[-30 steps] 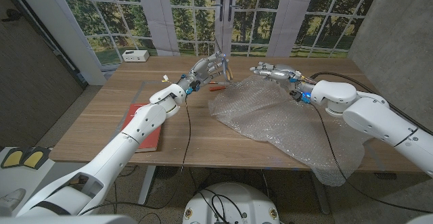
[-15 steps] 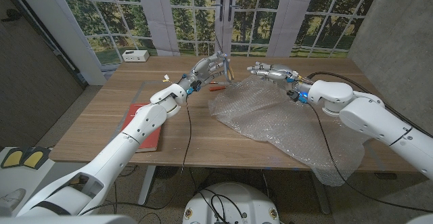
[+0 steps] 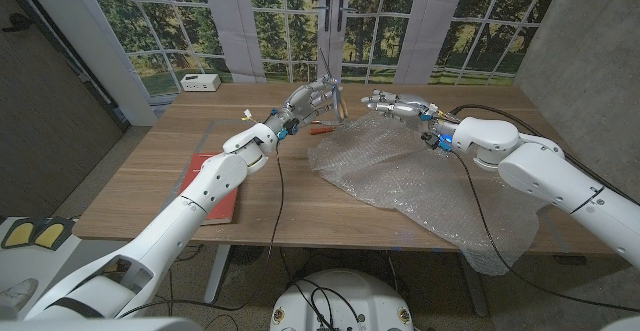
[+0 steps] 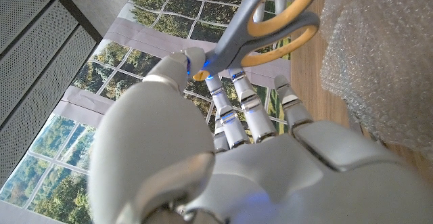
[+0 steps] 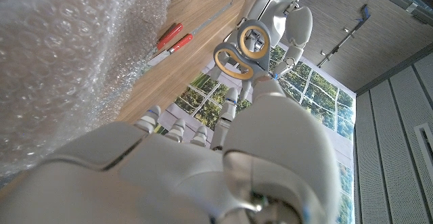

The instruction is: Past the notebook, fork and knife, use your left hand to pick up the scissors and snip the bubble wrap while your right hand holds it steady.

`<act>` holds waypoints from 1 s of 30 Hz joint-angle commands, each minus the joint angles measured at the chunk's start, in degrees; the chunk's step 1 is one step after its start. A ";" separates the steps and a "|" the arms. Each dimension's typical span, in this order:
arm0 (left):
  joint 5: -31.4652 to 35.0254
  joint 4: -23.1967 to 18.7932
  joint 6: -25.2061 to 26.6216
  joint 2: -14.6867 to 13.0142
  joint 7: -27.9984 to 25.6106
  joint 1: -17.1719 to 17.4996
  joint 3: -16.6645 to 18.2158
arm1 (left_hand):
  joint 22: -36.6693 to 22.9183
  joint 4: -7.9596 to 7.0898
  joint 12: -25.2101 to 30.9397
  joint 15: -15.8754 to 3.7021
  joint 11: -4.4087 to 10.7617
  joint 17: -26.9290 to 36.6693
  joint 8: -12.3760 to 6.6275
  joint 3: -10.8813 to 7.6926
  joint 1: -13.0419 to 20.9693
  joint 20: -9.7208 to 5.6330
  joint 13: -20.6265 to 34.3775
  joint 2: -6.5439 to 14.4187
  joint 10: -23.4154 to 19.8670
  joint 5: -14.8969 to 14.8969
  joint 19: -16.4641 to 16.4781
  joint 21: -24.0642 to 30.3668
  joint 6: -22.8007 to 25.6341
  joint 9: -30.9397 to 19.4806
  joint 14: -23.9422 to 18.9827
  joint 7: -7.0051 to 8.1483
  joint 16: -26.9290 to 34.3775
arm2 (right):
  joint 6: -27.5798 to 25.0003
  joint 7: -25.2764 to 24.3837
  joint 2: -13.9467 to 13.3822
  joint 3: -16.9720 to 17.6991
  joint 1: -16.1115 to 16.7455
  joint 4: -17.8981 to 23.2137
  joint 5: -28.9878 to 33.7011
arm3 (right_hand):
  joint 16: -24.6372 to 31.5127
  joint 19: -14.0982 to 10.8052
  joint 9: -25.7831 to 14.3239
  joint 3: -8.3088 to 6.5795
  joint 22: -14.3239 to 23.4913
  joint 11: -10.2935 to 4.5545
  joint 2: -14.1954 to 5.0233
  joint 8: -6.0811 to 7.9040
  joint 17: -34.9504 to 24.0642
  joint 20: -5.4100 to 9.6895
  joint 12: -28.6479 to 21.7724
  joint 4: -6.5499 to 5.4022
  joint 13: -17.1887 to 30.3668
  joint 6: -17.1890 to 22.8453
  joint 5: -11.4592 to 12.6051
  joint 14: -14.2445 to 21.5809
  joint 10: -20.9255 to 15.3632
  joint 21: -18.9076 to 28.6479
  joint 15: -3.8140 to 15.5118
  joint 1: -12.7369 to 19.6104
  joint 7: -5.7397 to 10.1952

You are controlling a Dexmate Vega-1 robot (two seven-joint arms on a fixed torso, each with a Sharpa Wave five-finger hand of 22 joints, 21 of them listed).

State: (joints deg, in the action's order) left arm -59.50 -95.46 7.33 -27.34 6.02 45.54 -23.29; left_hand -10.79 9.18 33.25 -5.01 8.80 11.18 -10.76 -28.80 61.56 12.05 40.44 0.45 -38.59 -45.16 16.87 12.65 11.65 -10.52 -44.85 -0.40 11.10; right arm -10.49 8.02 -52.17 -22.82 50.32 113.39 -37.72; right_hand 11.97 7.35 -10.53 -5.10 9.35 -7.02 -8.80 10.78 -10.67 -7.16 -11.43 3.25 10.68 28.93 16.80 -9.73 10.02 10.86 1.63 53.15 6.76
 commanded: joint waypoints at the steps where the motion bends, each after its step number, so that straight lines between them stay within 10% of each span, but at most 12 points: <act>1: 0.33 -0.58 0.06 0.09 -0.65 0.10 -0.29 | -0.14 -0.07 12.73 -1.77 2.88 -0.11 -0.01 0.06 0.16 -0.40 0.26 -0.04 -3.28 -0.20 0.36 -0.02 0.41 -0.16 -1.01 -0.19 0.34 | 0.40 1.56 0.44 -0.46 -0.52 -0.44 -0.63 | 0.20 -0.31 -0.25 -0.22 0.14 0.34 0.04 0.00 -0.11 -0.28 0.02 0.64 -0.03 -0.13 -0.03 -10.12 0.83 0.06 1.98 0.83 -0.18; 30: 0.03 -0.68 -0.36 0.24 0.14 0.16 -0.38 | -0.09 0.08 12.88 -2.52 2.61 -0.57 -0.04 -0.41 0.25 -1.94 0.06 -0.58 -2.95 -0.40 1.61 0.37 0.92 -0.21 -2.38 -0.35 0.09 | -0.57 3.48 1.38 -2.78 -2.82 -1.48 0.47 | 0.09 -0.42 -0.31 -0.65 0.17 0.17 -0.62 -0.50 -0.21 -0.25 0.35 0.81 0.00 -2.04 -0.61 -10.08 1.50 -0.12 1.47 1.22 -0.99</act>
State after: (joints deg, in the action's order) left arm -59.04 -96.09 6.98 -27.11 5.72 45.73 -23.75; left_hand -10.79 9.18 33.69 -5.63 8.81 10.38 -10.76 -28.79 61.77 10.62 40.46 0.21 -38.58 -45.41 18.31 12.65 11.97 -10.51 -46.69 -0.72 11.09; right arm -10.87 10.42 -51.11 -24.76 48.45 112.48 -37.74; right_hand 11.97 7.36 -10.52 -5.56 9.36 -6.84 -9.36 10.37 -10.68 -7.16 -11.21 3.71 10.69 27.30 16.46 -9.73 9.83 10.86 1.63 53.71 5.74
